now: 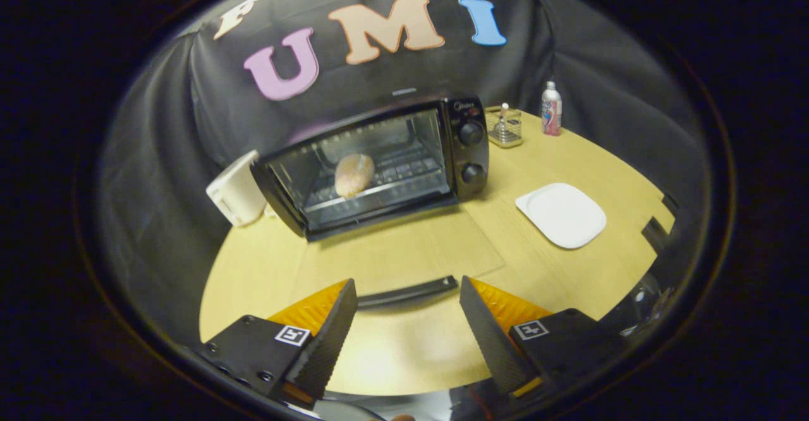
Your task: Open the toaster oven, put the food inside, and close the toaster oven door.
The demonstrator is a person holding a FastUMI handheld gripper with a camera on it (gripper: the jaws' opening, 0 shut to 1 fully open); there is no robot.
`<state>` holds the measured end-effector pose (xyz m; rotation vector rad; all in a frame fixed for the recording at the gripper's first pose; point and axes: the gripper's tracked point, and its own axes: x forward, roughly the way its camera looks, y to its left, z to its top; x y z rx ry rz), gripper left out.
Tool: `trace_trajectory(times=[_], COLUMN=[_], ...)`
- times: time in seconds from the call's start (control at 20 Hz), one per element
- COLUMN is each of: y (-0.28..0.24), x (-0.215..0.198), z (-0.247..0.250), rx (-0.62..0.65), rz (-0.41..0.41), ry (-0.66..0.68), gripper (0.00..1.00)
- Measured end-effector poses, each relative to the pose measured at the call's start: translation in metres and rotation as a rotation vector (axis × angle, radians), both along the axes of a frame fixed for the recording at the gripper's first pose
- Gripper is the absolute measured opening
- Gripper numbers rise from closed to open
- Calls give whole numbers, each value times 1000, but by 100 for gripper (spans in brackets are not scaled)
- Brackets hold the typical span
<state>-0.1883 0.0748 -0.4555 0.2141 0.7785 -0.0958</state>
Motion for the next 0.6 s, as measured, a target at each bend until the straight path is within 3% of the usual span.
trace_trajectory(times=[0.35,0.6], y=[12,15], x=[-26,-12], z=[-64,-79], rx=[-79,-95], rz=[129,148], ry=[167,177], gripper=[100,100])
